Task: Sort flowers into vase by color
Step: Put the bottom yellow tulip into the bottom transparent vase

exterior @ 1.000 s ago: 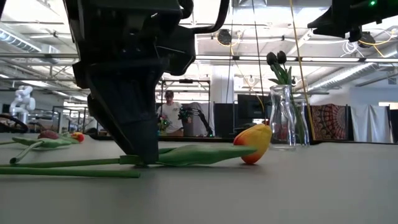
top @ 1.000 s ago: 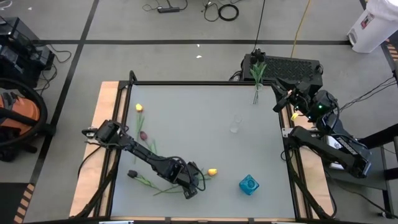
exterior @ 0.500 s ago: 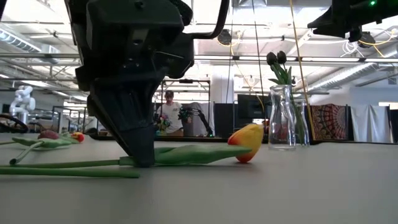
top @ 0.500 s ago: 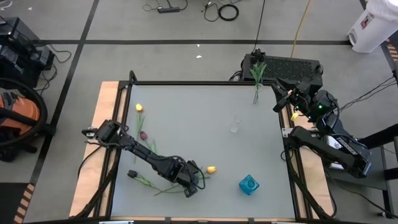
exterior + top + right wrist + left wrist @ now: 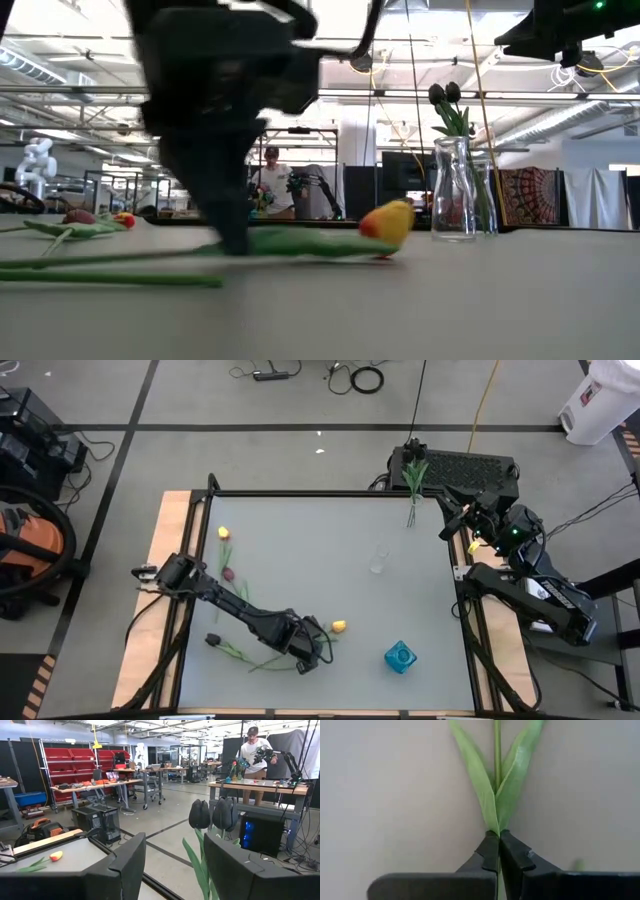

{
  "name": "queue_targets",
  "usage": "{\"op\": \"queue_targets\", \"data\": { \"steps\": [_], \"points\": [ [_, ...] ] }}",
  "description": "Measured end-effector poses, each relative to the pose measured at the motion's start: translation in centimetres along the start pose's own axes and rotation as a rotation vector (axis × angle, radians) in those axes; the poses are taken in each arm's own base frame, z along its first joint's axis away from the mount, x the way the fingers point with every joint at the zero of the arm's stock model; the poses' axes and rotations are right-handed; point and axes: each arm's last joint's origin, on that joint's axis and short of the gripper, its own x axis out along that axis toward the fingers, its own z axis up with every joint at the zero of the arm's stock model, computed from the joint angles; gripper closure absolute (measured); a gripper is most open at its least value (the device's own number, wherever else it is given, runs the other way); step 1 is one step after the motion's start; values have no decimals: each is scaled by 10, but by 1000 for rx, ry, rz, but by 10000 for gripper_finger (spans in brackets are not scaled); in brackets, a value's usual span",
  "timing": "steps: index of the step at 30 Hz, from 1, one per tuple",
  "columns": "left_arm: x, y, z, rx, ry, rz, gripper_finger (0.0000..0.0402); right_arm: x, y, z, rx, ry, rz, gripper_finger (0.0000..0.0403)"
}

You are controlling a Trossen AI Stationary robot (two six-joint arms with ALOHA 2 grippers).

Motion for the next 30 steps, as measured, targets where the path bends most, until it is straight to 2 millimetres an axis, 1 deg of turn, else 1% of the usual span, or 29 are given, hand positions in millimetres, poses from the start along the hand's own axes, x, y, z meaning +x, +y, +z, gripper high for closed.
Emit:
{"op": "queue_targets", "data": {
  "steps": [8, 14, 16, 19, 23, 28, 30],
  "points": [
    [-23, -7, 33, 8, -164, 33, 399, 0, 0, 0, 0, 0, 0, 211],
    [-43, -5, 58, -1, -279, 112, 400, 0, 0, 0, 0, 0, 0, 211],
    [-49, -3, 62, 21, -287, 149, 400, 0, 0, 0, 0, 0, 0, 211],
    [-54, 1, 62, 43, -275, 218, 400, 0, 0, 0, 0, 1, 0, 211],
    [-65, 13, 64, 23, -294, 316, 399, 0, 0, 0, 0, 3, 0, 211],
    [-91, 31, 75, -73, -389, 383, 399, 0, 1, 0, 0, 4, 24, 211],
    [-107, 40, 79, -131, -452, 411, 399, 0, 2, 0, 0, 5, 61, 211]
  ]
}}
